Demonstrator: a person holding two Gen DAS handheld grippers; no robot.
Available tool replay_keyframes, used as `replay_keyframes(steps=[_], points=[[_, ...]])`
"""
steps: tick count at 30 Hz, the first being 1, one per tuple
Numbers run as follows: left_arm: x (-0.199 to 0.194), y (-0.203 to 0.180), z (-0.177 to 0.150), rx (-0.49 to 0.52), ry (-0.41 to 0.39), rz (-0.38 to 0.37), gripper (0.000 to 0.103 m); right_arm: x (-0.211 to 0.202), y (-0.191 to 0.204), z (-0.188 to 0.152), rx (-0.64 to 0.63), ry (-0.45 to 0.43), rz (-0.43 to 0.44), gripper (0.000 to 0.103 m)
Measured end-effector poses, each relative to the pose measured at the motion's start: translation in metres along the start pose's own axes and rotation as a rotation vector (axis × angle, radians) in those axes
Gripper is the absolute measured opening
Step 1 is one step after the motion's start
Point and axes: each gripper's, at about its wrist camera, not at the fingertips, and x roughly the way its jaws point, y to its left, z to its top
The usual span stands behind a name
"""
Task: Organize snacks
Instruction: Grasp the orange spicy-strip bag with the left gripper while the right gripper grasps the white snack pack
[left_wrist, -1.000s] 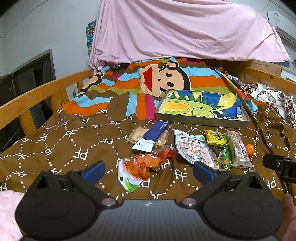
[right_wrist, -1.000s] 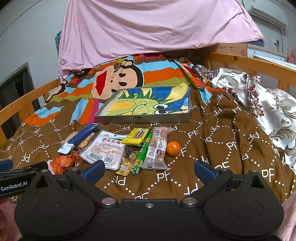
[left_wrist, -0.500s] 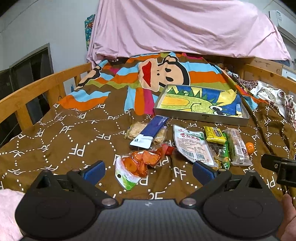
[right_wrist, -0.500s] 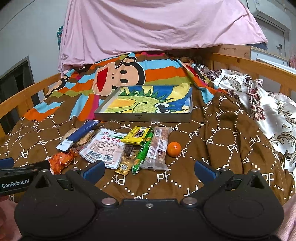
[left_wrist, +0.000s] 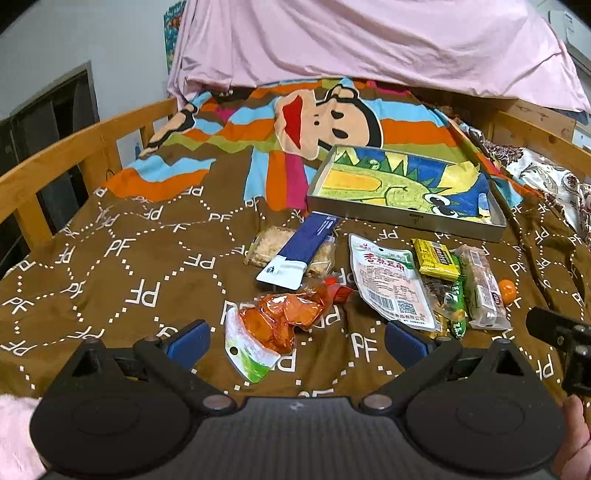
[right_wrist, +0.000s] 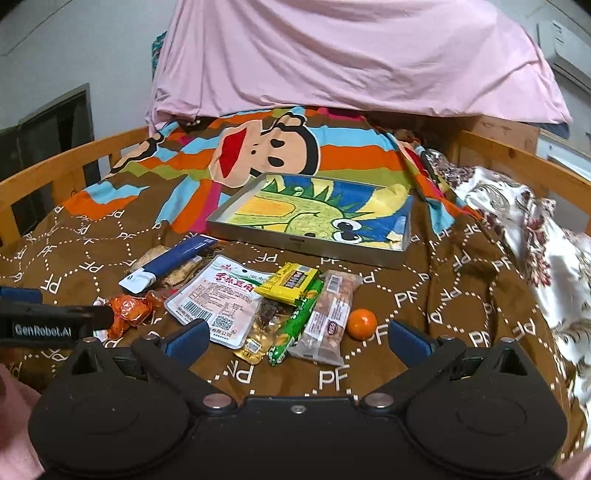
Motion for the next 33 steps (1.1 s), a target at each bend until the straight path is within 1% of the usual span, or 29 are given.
replay_keyframes(steps=[3, 6, 9, 12, 15, 20, 24, 27, 30, 33], points=[[0.006, 0.008, 0.012, 0.015, 0.019, 0.000, 0.102, 0.011, 0.000, 0.003, -0.001, -0.007, 0.013, 0.102], [0.008, 0.016, 0.026, 0.037, 0.015, -0.011, 0.102, 0.024, 0.002, 0.007, -0.007, -0.008, 0.026, 0.102], [0.015, 0.025, 0.043, 0.104, 0.014, -0.024, 0.103, 0.037, 0.004, 0.010, -0.006, 0.007, 0.048, 0.102], [0.028, 0.034, 0.056, 0.131, 0.039, -0.065, 0.103, 0.048, 0.007, 0.012, -0.017, 0.011, 0.077, 0.102], [0.041, 0.040, 0.061, 0.144, 0.068, -0.081, 0.103, 0.059, 0.012, 0.014, -0.042, 0.016, 0.092, 0.102], [0.064, 0.044, 0.057, 0.159, 0.185, -0.162, 0.103, 0.075, 0.022, 0.012, -0.077, 0.056, 0.125, 0.102], [0.081, 0.045, 0.055, 0.182, 0.278, -0.236, 0.103, 0.088, 0.035, 0.008, -0.141, 0.095, 0.156, 0.102], [0.098, 0.044, 0.054, 0.204, 0.340, -0.259, 0.102, 0.095, 0.046, 0.003, -0.207, 0.103, 0.160, 0.102], [0.119, 0.046, 0.054, 0.196, 0.414, -0.273, 0.102, 0.102, 0.057, -0.002, -0.274, 0.096, 0.150, 0.102], [0.134, 0.050, 0.053, 0.168, 0.440, -0.271, 0.102, 0.112, 0.067, -0.006, -0.337, 0.092, 0.130, 0.102]])
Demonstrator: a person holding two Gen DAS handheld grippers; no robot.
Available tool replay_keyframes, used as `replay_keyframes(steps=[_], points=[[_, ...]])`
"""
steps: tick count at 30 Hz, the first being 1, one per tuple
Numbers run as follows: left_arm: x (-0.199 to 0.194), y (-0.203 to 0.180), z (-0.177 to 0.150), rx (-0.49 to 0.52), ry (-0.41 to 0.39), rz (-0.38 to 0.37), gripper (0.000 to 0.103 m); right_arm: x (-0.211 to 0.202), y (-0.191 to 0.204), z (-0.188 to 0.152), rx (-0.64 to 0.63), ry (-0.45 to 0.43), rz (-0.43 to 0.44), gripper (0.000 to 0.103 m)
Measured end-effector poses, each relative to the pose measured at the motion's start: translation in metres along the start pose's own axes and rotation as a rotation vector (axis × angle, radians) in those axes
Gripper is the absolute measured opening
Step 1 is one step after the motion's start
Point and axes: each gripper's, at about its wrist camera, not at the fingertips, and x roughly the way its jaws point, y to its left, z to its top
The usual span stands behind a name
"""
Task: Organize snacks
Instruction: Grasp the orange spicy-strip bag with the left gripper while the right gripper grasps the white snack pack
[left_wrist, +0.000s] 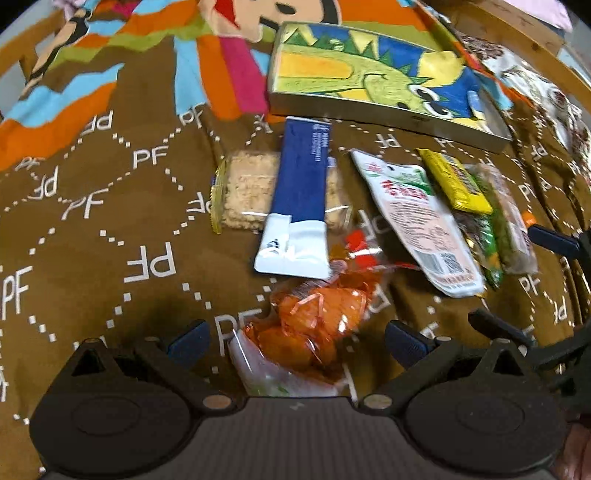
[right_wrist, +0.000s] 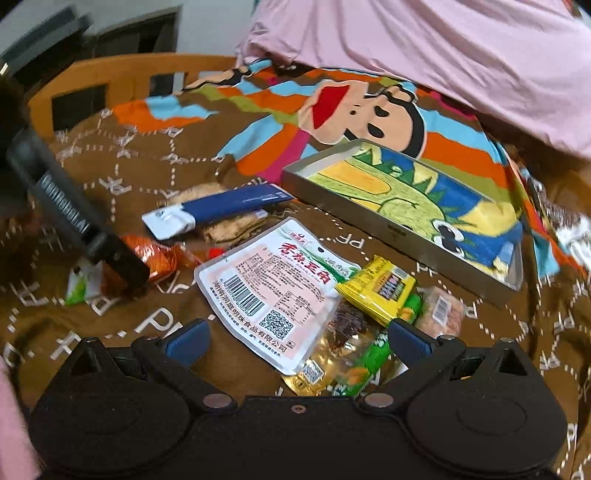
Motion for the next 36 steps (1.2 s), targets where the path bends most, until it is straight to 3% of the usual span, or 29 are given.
replay_keyframes(steps=[6, 13, 17, 24, 30, 34, 36], points=[[0.012, -0.007, 0.002, 0.071, -0.016, 0.013, 0.101, 0.018, 0.021, -0.002, -0.135, -0.021, -0.079, 0.101], [0.017, -0.015, 0.003, 0.135, -0.024, 0.026, 0.090, 0.031, 0.041, -0.007, -0.284, -0.084, -0.200, 0.097], [0.018, -0.014, 0.002, 0.135, -0.029, 0.010, 0.086, 0.035, 0.049, -0.008, -0.369, -0.128, -0.272, 0.088], [0.011, -0.013, 0.001, 0.133, -0.068, -0.003, 0.077, 0.043, 0.058, -0.011, -0.460, -0.148, -0.330, 0.059], [0.014, -0.013, 0.003, 0.126, -0.068, -0.007, 0.076, 0.069, 0.061, -0.010, -0.523, -0.110, -0.374, 0.061], [0.018, -0.011, 0.005, 0.099, -0.069, -0.013, 0.076, 0.088, 0.062, -0.006, -0.548, -0.135, -0.413, 0.064], [0.019, -0.008, 0.006, 0.084, -0.070, -0.020, 0.076, 0.093, 0.060, -0.004, -0.539, -0.137, -0.410, 0.058]])
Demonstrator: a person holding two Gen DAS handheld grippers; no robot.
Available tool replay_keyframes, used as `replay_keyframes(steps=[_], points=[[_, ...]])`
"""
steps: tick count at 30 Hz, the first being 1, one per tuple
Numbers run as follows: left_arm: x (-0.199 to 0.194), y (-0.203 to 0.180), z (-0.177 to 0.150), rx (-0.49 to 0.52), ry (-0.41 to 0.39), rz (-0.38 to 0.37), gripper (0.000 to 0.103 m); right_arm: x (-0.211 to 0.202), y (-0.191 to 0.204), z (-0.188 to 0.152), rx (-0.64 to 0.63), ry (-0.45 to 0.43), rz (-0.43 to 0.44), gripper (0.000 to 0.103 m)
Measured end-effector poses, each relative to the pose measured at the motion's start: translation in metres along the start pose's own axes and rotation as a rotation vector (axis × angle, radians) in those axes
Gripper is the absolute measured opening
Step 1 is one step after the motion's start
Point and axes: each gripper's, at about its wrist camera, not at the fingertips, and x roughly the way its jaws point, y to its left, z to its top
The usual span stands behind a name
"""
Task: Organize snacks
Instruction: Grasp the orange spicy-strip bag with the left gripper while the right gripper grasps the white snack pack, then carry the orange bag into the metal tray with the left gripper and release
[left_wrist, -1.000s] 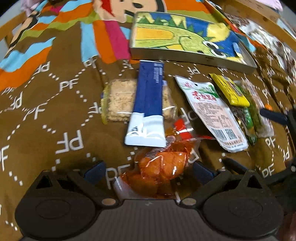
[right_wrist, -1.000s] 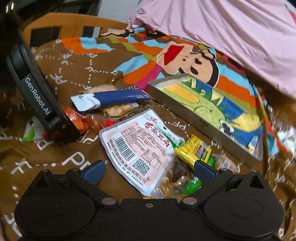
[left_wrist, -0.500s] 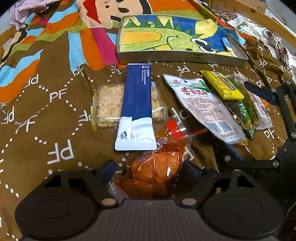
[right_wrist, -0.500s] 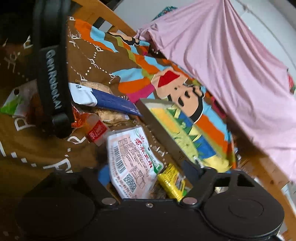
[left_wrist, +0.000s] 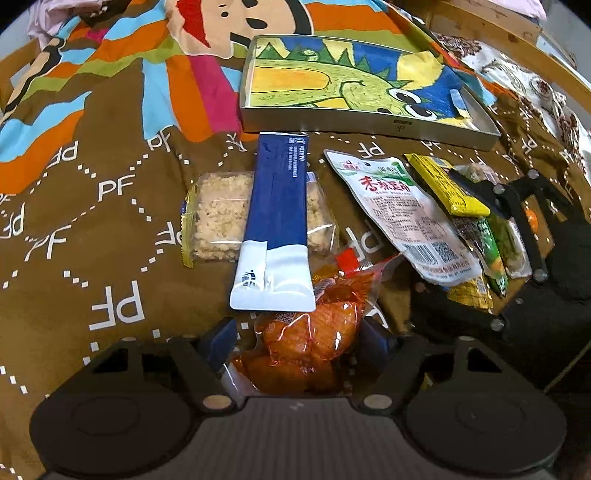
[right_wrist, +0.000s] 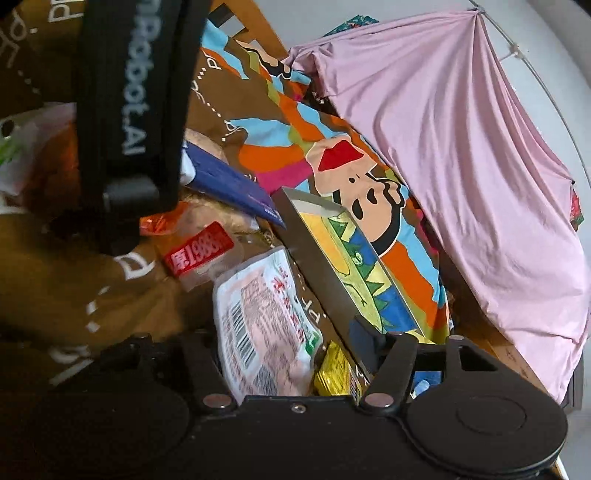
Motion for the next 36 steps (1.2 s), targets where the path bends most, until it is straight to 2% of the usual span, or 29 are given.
replay_keyframes(steps=[1, 3, 4, 6, 12, 16, 17, 25, 29, 36], points=[[0.000, 0.001, 0.000, -0.007, -0.003, -0.004, 0.076, 0.002, -0.001, 0.001, 0.003, 0.001, 0.009, 0.056], [0.000, 0.002, 0.000, -0.009, -0.010, -0.010, 0.074, 0.001, 0.001, 0.001, -0.009, -0.001, 0.022, 0.035], [-0.001, 0.001, -0.001, -0.007, -0.015, -0.011, 0.073, 0.000, 0.004, 0.001, -0.027, -0.006, 0.023, 0.029], [-0.003, 0.000, -0.002, -0.005, -0.024, -0.012, 0.071, -0.003, 0.010, 0.000, -0.073, -0.022, 0.009, 0.003], [-0.011, -0.005, -0.005, -0.014, -0.039, -0.021, 0.068, -0.014, 0.012, -0.001, -0.141, -0.060, -0.047, 0.002], [-0.019, -0.005, -0.007, -0.044, -0.051, -0.072, 0.067, -0.026, 0.012, -0.004, -0.181, -0.088, -0.078, 0.002], [-0.021, -0.004, -0.008, -0.058, -0.059, -0.090, 0.060, -0.028, 0.010, -0.004, -0.189, -0.095, -0.084, 0.002], [-0.027, 0.002, -0.013, -0.129, -0.066, -0.130, 0.060, -0.058, 0.002, -0.006, -0.226, -0.172, -0.141, 0.002], [-0.038, 0.002, -0.016, -0.147, -0.116, -0.171, 0.060, -0.070, -0.007, -0.003, -0.210, -0.204, -0.181, 0.001], [-0.060, 0.010, -0.016, -0.220, -0.252, -0.205, 0.060, -0.073, -0.033, 0.003, -0.191, -0.228, -0.223, 0.002]])
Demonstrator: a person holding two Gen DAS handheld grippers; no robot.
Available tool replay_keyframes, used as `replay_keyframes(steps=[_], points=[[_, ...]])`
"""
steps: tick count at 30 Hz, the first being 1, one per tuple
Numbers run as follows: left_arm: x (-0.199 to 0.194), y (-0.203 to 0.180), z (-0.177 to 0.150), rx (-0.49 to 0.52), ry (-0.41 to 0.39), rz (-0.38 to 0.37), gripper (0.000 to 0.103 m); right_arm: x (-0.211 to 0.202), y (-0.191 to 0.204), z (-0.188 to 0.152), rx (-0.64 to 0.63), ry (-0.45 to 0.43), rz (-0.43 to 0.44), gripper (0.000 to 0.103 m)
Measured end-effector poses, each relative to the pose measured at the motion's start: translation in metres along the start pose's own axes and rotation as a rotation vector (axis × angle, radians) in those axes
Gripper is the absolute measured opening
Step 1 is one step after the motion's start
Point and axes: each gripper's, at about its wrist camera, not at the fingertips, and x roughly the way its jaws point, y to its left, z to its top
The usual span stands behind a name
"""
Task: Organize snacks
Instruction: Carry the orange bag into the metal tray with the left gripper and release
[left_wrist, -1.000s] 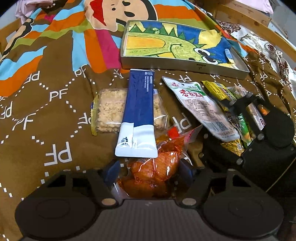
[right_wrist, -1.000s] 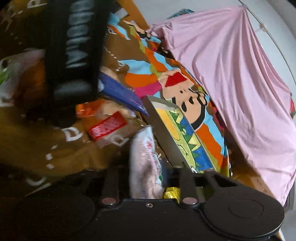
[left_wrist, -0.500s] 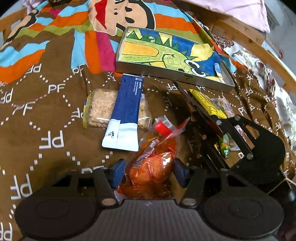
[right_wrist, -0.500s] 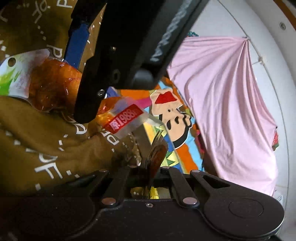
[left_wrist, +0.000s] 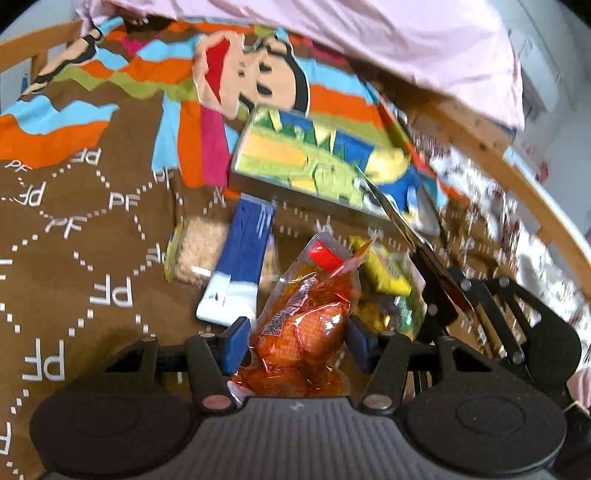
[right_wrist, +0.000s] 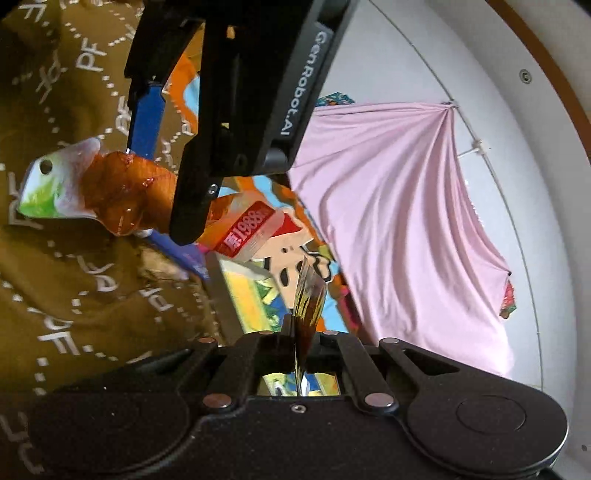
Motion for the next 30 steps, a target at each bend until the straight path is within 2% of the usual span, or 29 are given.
replay_keyframes(steps=[2, 7, 12, 16, 21, 24, 28, 30], points=[[0.001, -0.002, 0.007, -0.016, -0.038, -0.006, 0.061, -0.003, -0.007, -0.002, 0.010, -0.003, 0.001, 0.002], [0.017, -0.012, 0.039, -0.036, -0.134, 0.033, 0.061, 0.025, -0.029, -0.013, -0.025, -0.031, -0.007, 0.002], [0.055, -0.013, 0.079, -0.130, -0.226, 0.026, 0.061, 0.074, -0.047, -0.033, 0.060, 0.033, -0.010, 0.002], [0.097, -0.009, 0.110, -0.177, -0.242, 0.014, 0.061, 0.121, -0.050, -0.041, 0.185, 0.110, 0.020, 0.002], [0.148, -0.005, 0.139, -0.204, -0.259, -0.007, 0.061, 0.168, -0.041, -0.049, 0.204, 0.153, 0.047, 0.003], [0.171, 0.001, 0.144, -0.200, -0.266, -0.005, 0.061, 0.194, -0.036, -0.054, 0.235, 0.200, 0.065, 0.003], [0.194, 0.018, 0.141, -0.273, -0.266, -0.042, 0.061, 0.219, -0.028, -0.060, 0.259, 0.241, 0.081, 0.003], [0.205, 0.021, 0.141, -0.264, -0.257, -0.033, 0.061, 0.227, -0.025, -0.062, 0.278, 0.260, 0.092, 0.003]])
